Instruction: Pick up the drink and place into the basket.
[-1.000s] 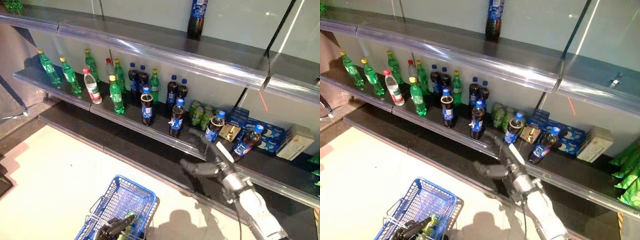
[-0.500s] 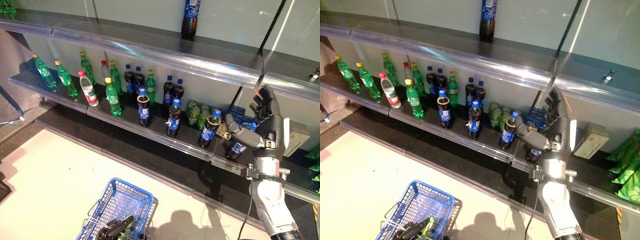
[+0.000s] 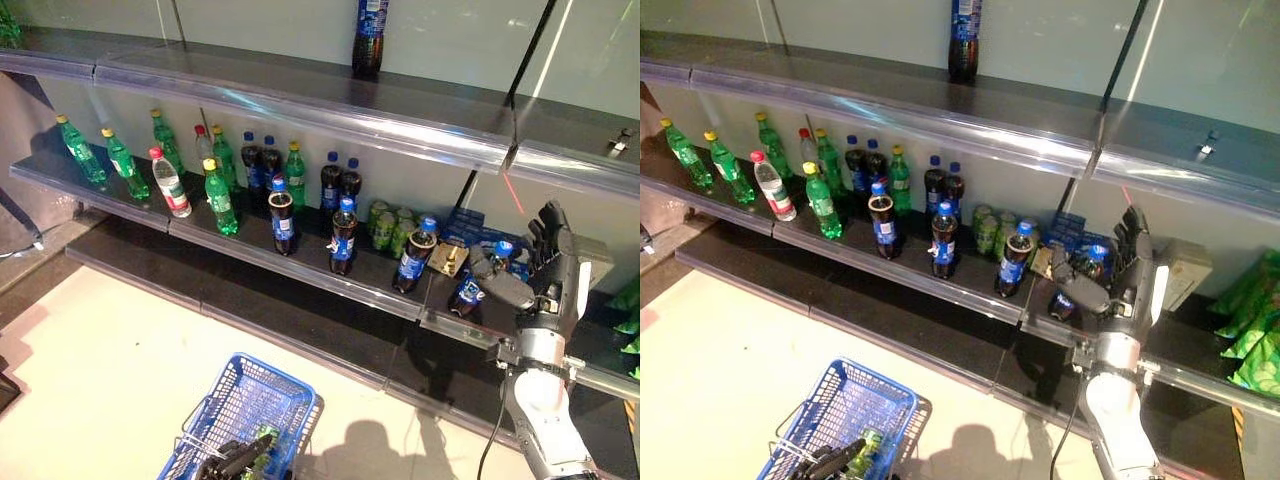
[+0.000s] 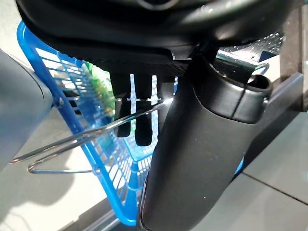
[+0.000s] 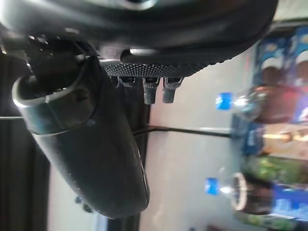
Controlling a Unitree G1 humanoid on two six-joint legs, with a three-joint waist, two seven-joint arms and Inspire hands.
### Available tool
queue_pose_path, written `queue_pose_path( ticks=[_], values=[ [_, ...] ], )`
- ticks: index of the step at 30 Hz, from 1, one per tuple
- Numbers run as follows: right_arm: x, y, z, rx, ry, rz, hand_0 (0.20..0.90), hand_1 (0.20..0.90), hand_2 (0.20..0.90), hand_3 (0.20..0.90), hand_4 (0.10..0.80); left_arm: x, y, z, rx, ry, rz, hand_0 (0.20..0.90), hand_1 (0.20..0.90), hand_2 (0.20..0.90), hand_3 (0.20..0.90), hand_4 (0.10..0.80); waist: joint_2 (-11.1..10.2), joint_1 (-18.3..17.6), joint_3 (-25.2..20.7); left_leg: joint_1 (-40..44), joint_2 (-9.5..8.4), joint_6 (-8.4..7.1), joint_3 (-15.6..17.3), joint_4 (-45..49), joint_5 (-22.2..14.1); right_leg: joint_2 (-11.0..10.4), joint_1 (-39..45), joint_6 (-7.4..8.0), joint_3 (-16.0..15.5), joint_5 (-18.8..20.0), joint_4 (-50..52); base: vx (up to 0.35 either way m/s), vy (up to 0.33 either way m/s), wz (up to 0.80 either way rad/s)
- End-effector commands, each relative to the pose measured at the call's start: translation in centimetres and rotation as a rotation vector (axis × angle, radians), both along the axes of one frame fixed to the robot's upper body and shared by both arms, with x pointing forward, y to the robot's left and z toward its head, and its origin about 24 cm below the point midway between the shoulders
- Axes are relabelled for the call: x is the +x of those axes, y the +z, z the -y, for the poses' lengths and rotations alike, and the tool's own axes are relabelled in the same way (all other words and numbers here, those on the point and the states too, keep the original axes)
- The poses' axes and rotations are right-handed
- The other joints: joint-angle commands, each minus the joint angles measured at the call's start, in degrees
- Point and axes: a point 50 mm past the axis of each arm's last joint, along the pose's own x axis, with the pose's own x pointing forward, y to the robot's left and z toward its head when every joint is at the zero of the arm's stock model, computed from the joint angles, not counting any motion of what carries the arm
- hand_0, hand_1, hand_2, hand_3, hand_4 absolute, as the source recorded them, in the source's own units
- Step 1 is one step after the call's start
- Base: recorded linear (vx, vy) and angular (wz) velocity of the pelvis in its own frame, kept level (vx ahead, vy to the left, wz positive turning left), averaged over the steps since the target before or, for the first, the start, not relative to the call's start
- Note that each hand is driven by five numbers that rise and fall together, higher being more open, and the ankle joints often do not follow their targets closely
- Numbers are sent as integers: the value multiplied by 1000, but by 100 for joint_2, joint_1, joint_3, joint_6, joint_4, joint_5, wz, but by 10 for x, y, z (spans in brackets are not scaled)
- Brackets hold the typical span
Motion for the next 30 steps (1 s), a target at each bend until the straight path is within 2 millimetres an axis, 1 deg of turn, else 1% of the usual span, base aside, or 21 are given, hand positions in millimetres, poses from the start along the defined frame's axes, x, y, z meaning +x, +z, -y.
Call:
queue_pose_path(
  ticks=[1,3,4,5,6,7,8,9,10,11,12,13,15,16,17,20,21,22,23,24,30],
  values=[
    [8,49,-2,-28,-15,277,900,900,900,900,800,0,9,-15,105,-128,58,300,300,300,200,100,241,211,237,422,26,-50,338,351,-1101,-409,-942,572,-80,781,181,-58,102,-9],
    [9,52,-5,-11,-28,317,900,900,900,900,800,8,12,-21,122,-127,84,300,300,300,200,100,287,185,427,227,30,36,371,553,-1092,-372,-1337,554,-108,595,936,-141,61,-17],
    [9,54,-6,-4,-34,335,900,900,900,900,800,12,15,-24,133,-123,98,300,300,300,200,100,294,162,519,112,17,60,344,672,-1093,-366,-1543,555,-66,569,1223,-201,13,-22],
    [10,55,-8,5,-42,359,900,900,900,900,800,21,18,-29,145,-106,117,300,300,300,200,100,304,130,665,-30,-5,77,275,822,-1094,-414,-1785,577,27,624,1473,-200,-33,-22],
    [11,57,-11,8,-52,384,900,900,900,900,800,31,22,-32,150,-83,144,300,300,300,200,100,310,113,817,-170,-24,71,207,953,-1092,-527,-1928,583,145,702,1477,-150,-35,-14],
    [12,57,-11,8,-53,385,900,900,900,900,800,31,22,-33,150,-82,145,300,300,300,200,100,308,110,822,-180,-24,72,206,969,-1099,-528,-1933,584,145,700,1482,-140,-86,-3],
    [14,59,-14,0,-63,412,900,900,900,900,800,43,26,-36,151,-63,175,300,300,300,200,100,326,108,960,-285,-30,44,173,1053,-1108,-661,-1952,592,240,789,1292,-97,-112,5],
    [16,62,-15,-9,-73,430,900,900,900,900,800,49,29,-37,151,-60,195,300,300,300,200,100,332,111,1044,-326,-25,21,180,1112,-1136,-790,-1969,612,287,927,1165,-119,-184,8],
    [17,66,-17,-16,-86,451,900,900,900,900,800,55,31,-38,151,-58,213,300,300,300,200,100,338,109,1123,-335,-13,-6,168,1164,-1193,-950,-2052,660,370,1150,1066,-85,-202,10],
    [20,71,-16,-14,-97,471,900,900,900,900,800,60,33,-38,155,-53,228,300,300,300,200,100,346,104,1205,-349,59,-30,182,1236,-1234,-1028,-2168,697,396,1240,1103,-97,-252,9],
    [24,76,-15,-9,-108,493,900,900,900,900,800,64,36,-40,160,-44,237,300,300,300,200,100,329,128,1255,-443,145,-65,219,1350,-1254,-1047,-2128,745,352,1172,1016,-86,-278,8],
    [27,80,-13,2,-112,498,900,900,900,900,800,64,36,-41,164,-34,236,300,300,300,200,100,299,160,1266,-512,237,-106,283,1467,-1280,-1076,-2069,752,246,1168,908,-76,-303,-1],
    [34,86,-12,37,-97,493,900,900,900,900,800,65,36,-40,160,-2,240,300,300,300,200,100,280,209,1324,-641,397,-173,287,1565,-1236,-987,-2041,756,111,1043,889,-56,-263,0],
    [34,88,-13,40,-97,500,900,900,900,900,800,67,37,-38,156,-6,246,300,300,300,200,100,281,232,1356,-676,445,-200,261,1531,-1184,-919,-2032,720,69,976,897,-61,-234,5],
    [33,93,-13,30,-99,520,900,900,900,900,800,70,37,-34,149,-24,258,300,300,300,200,100,270,270,1415,-755,475,-246,198,1483,-1094,-807,-2022,651,7,902,878,-80,-200,8],
    [32,101,-11,31,-113,566,900,900,900,900,800,74,38,-21,135,-47,298,300,300,300,200,100,265,310,1600,-991,487,-334,35,1426,-908,-665,-2068,512,-85,842,837,-98,-109,4],
    [33,102,-11,32,-114,571,900,900,900,900,800,75,38,-20,133,-48,302,300,300,300,200,100,268,310,1621,-1021,486,-343,19,1426,-887,-658,-2086,500,-103,840,842,-106,-17,4],
    [35,110,-11,36,-114,600,900,900,900,900,800,78,39,-16,126,-53,322,300,300,300,200,100,291,305,1726,-1143,498,-383,-27,1422,-800,-628,-2174,436,-172,817,891,-74,-1,5],
    [35,111,-11,35,-116,605,900,900,900,900,800,79,39,-15,126,-55,326,300,300,300,200,100,294,302,1741,-1161,500,-389,-33,1422,-788,-625,-2190,425,-183,813,901,-84,20,1],
    [36,115,-11,29,-129,626,900,900,900,900,800,80,39,-13,120,-60,340,300,300,300,200,100,315,290,1817,-1247,499,-409,-35,1466,-763,-626,-2273,376,-242,780,979,-33,31,-2],
    [37,127,-6,75,-223,713,900,900,900,900,800,88,42,-12,108,-48,369,300,300,300,200,100,381,171,2082,-1624,502,-442,68,1971,-843,-648,-2689,212,-265,639,1447,-19,57,4]
  ],
)
